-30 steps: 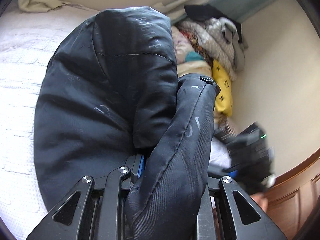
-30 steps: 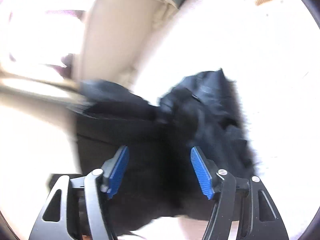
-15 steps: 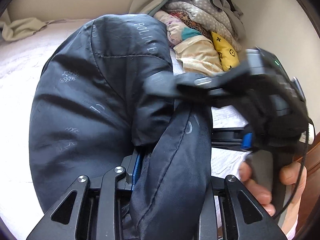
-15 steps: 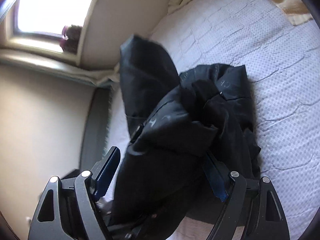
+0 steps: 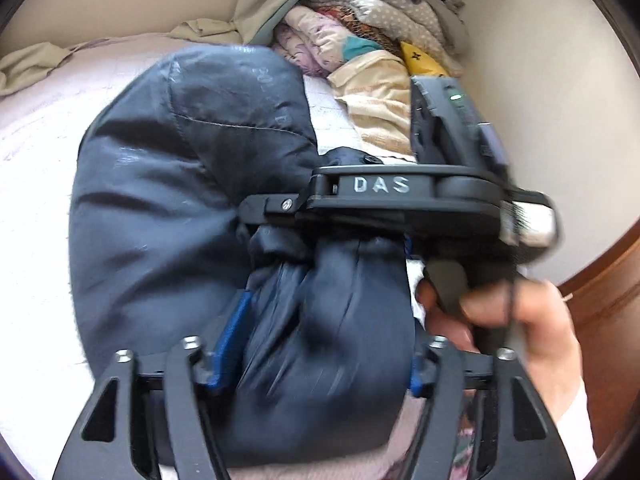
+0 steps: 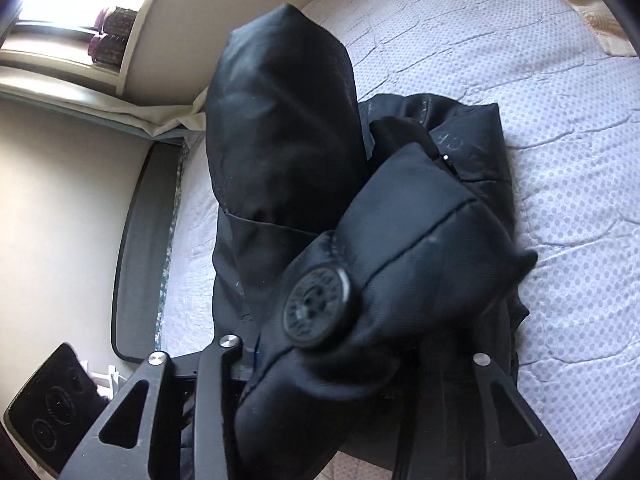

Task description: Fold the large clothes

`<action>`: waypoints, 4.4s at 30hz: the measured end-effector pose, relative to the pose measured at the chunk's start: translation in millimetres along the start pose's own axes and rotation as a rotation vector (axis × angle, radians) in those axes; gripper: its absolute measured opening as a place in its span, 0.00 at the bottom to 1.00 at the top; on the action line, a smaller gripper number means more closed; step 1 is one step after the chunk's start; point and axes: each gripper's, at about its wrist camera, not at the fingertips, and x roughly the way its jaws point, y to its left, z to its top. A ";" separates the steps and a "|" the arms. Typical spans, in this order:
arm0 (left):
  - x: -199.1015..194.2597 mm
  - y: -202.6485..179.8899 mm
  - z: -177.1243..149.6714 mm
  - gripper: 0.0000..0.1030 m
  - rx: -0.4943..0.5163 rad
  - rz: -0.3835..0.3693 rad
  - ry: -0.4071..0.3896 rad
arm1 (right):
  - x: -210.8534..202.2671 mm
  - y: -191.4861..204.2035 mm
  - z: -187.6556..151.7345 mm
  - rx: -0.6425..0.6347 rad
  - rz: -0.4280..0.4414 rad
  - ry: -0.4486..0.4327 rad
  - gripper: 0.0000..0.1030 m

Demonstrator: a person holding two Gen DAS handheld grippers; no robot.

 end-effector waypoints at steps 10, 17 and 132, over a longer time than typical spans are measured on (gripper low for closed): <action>-53.8 27.2 -75.2 0.86 0.117 0.169 -0.098 | -12.7 -14.8 18.7 0.085 0.019 -0.061 0.29; -5.3 38.9 -95.3 0.90 0.178 0.370 -0.083 | -23.2 -3.8 11.2 0.054 -0.004 -0.088 0.29; 45.4 14.3 -55.8 0.85 0.184 0.088 -0.092 | -77.8 27.1 -91.6 -0.246 -0.607 -0.155 0.23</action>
